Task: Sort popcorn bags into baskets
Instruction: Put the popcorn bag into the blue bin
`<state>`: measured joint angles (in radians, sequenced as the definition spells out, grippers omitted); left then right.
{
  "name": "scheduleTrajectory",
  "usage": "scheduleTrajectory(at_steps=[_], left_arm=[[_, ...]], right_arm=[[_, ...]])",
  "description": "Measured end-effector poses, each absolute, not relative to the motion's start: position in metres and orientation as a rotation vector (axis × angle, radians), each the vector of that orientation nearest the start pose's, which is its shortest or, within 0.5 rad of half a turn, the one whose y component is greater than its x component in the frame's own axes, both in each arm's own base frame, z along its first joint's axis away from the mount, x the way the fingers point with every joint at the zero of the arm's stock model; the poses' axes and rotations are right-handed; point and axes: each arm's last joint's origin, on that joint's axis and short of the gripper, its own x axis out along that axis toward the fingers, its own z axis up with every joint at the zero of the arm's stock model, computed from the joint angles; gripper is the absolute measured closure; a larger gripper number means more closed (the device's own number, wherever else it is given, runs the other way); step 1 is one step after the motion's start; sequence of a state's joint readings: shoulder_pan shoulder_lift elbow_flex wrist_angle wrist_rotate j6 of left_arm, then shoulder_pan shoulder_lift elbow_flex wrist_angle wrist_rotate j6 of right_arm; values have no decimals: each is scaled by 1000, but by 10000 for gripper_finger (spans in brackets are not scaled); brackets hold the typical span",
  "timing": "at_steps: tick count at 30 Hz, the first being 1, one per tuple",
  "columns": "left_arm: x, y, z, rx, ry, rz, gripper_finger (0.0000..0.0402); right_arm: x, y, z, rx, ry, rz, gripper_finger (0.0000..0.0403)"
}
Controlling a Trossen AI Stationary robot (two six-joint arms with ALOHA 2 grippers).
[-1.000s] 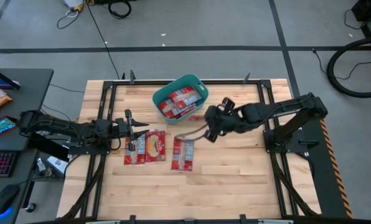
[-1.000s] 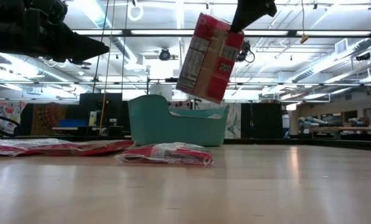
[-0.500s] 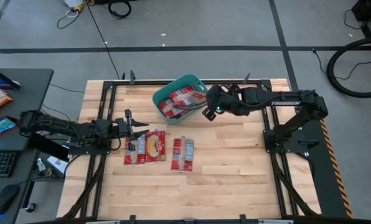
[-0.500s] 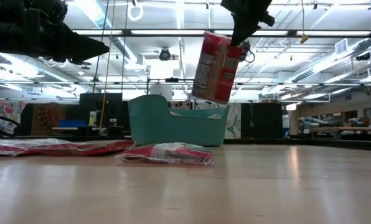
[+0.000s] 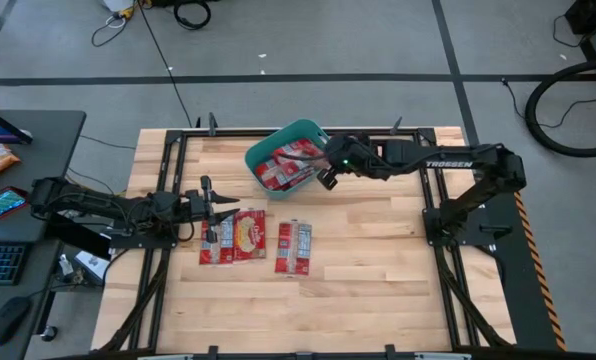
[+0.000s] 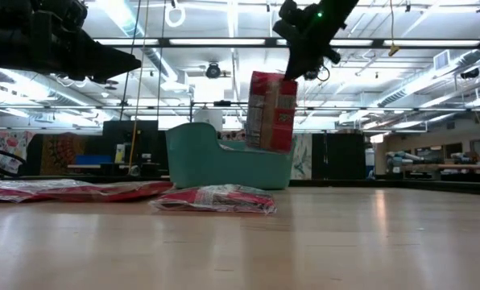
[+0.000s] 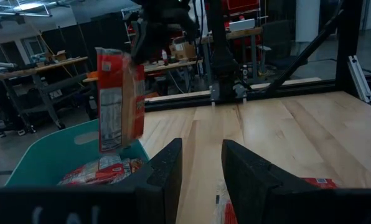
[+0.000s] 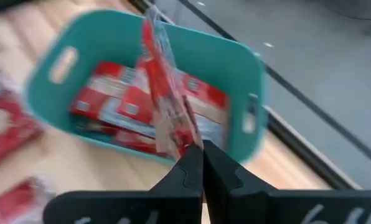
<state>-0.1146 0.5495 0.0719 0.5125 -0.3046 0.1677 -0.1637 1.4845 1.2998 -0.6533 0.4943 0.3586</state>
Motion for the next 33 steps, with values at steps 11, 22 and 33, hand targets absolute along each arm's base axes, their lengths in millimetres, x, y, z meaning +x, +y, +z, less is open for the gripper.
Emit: scheduleTrajectory(at_steps=[11, 22, 33], left_arm=[[135, -7, 185, 160, -18, 192, 283], [135, -7, 185, 160, -19, 192, 283], [135, -7, 186, 158, -27, 195, 283]], right_arm=[[315, -62, 290, 259, 645, -586, 400], [324, -60, 282, 317, 502, -475, 367], [326, -60, 286, 315, 462, -453, 364]])
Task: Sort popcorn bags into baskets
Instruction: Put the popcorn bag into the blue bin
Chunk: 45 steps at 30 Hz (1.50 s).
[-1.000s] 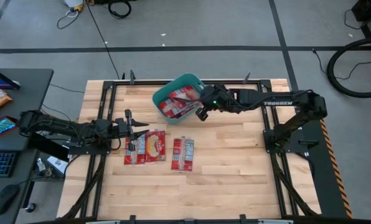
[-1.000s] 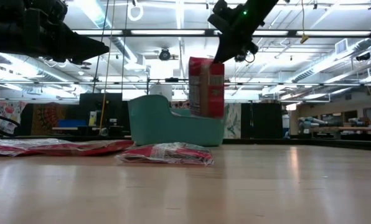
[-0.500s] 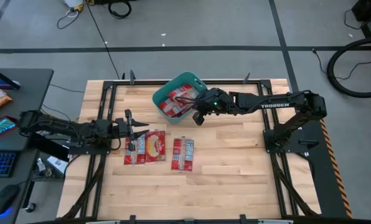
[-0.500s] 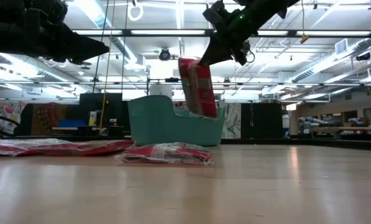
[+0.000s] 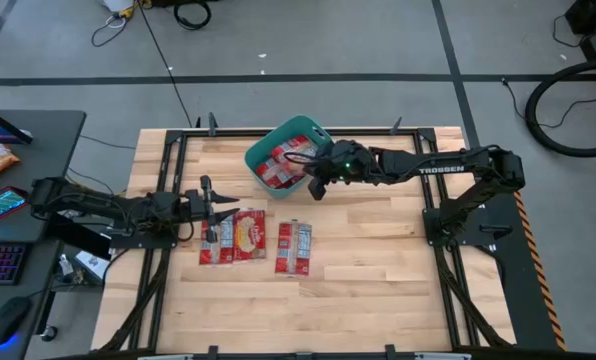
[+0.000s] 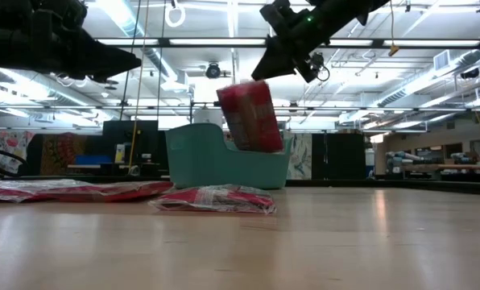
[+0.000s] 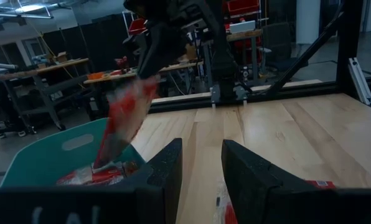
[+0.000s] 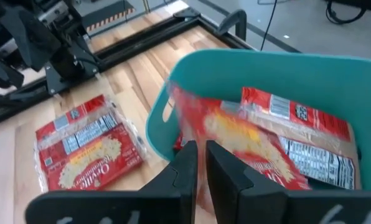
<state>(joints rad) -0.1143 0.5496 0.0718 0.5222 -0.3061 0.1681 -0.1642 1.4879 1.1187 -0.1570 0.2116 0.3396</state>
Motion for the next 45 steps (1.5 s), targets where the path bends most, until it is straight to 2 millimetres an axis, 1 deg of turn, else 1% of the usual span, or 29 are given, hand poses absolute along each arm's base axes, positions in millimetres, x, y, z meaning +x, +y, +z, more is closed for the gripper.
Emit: scheduleTrajectory(at_steps=[7, 9, 11, 16, 18, 22, 26, 30, 34, 38, 42, 45], left_arm=[[135, -7, 187, 157, -32, 195, 283], [135, -7, 187, 157, -33, 195, 283], [135, -7, 187, 157, -33, 195, 283], [135, -7, 186, 158, -30, 195, 283], [135, -7, 186, 158, -29, 196, 283], [135, -7, 186, 159, -26, 195, 283], [135, -7, 186, 160, -24, 195, 283], [135, -7, 186, 160, -24, 195, 283], [135, -7, 186, 159, -25, 195, 283], [135, -7, 186, 160, -25, 195, 283], [135, -7, 186, 160, -27, 195, 283], [135, -7, 187, 158, -32, 195, 283]], right_arm=[[330, -64, 294, 289, 367, -444, 364], [335, -66, 293, 278, 338, -440, 364], [342, -69, 286, 279, 331, -416, 364], [355, -76, 272, 295, 361, -371, 364], [358, -78, 270, 293, 373, -354, 364], [357, -78, 275, 242, 397, -335, 364], [355, -71, 276, 145, 487, -299, 364], [355, -58, 265, 28, 609, -257, 364], [348, -46, 259, -121, 734, -306, 359], [338, -36, 250, -227, 883, -385, 337], [332, -33, 242, -194, 973, -443, 319], [336, -36, 232, -145, 991, -438, 317]])
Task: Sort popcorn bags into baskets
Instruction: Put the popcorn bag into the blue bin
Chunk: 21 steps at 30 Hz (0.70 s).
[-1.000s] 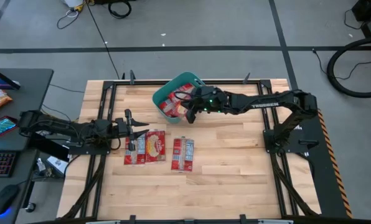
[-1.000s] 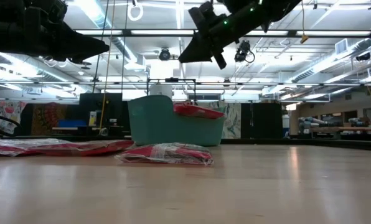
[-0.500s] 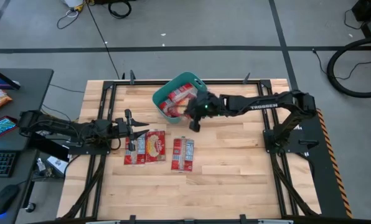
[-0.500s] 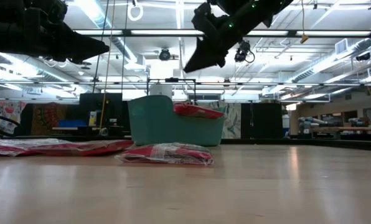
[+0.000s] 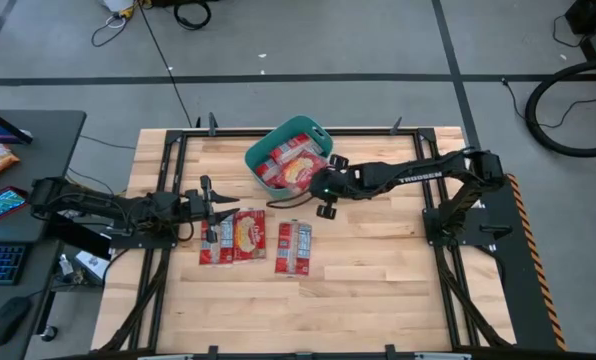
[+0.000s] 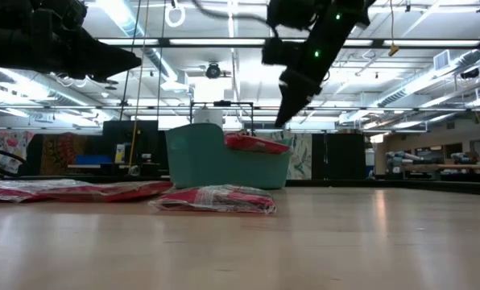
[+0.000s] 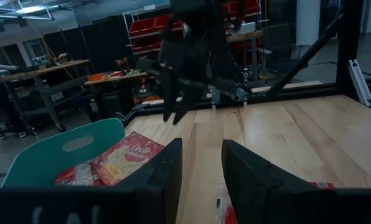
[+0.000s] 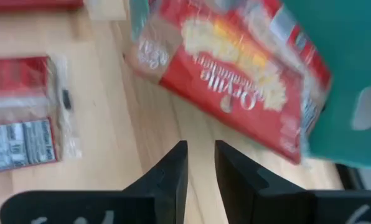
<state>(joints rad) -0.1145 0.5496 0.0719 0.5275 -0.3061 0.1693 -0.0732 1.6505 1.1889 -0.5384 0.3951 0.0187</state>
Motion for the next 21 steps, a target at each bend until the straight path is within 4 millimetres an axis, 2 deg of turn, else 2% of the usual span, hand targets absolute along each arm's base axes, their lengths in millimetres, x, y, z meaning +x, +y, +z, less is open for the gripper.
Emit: scheduleTrajectory(at_steps=[7, 12, 15, 21], left_arm=[[135, -7, 187, 158, -31, 195, 283], [135, -7, 187, 158, -32, 195, 283], [135, -7, 187, 158, -32, 195, 283], [135, -7, 187, 158, -31, 196, 283]], right_arm=[[350, -45, 194, -202, 1110, -428, 321], [361, -64, 181, -233, 1087, -468, 321], [368, -75, 186, -275, 1018, -528, 321], [380, -87, 218, -368, 768, -635, 321]])
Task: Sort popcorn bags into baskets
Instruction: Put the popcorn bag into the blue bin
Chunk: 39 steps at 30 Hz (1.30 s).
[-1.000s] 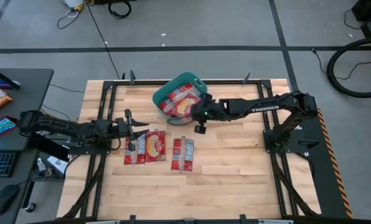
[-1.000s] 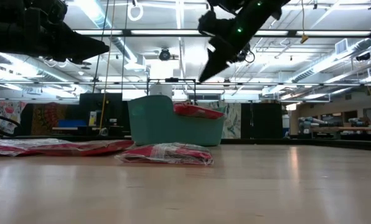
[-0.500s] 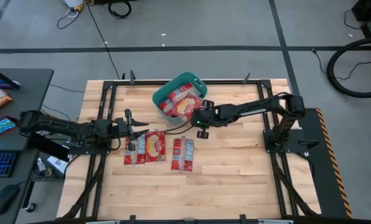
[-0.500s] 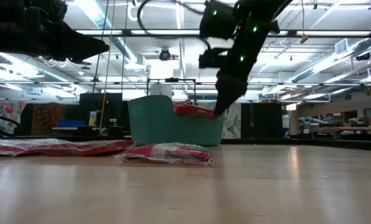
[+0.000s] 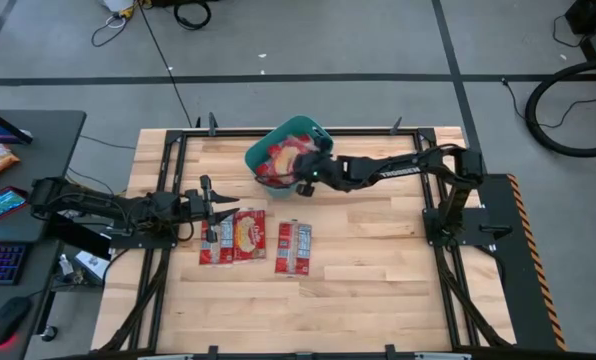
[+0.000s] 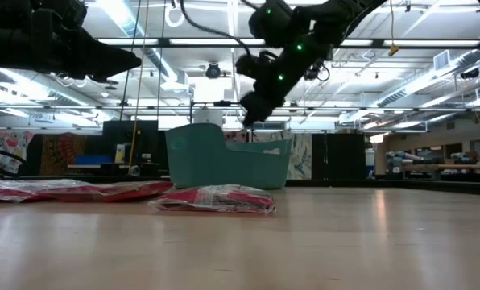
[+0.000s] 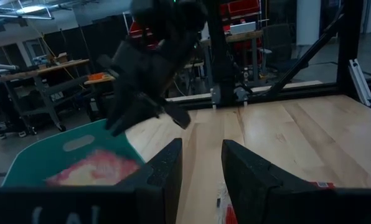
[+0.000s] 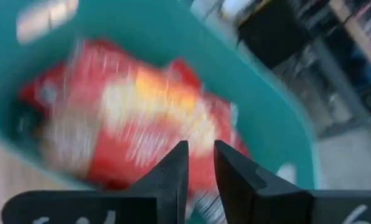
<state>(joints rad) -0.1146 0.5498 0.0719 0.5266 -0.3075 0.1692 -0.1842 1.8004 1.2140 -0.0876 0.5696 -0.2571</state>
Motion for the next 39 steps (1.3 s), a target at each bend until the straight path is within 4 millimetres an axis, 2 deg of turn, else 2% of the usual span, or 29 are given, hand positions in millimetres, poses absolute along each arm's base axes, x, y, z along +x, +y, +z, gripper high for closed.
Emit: scheduleTrajectory(at_steps=[3, 8, 19, 24, 33, 39], left_arm=[[135, -7, 187, 158, -31, 198, 283], [135, -7, 187, 158, -29, 199, 283], [135, -7, 186, 160, -24, 199, 283], [135, -7, 186, 160, -24, 200, 283], [135, -7, 186, 159, -28, 200, 283], [135, -7, 187, 158, -30, 200, 283]], right_arm=[[382, -93, 222, -401, 724, -654, 321], [380, -101, 216, -344, 749, -638, 321], [360, -75, 203, -208, 980, -612, 321], [348, -61, 210, -165, 1035, -614, 321], [331, -42, 245, -88, 958, -593, 322], [329, -39, 239, 12, 1012, -514, 325]])
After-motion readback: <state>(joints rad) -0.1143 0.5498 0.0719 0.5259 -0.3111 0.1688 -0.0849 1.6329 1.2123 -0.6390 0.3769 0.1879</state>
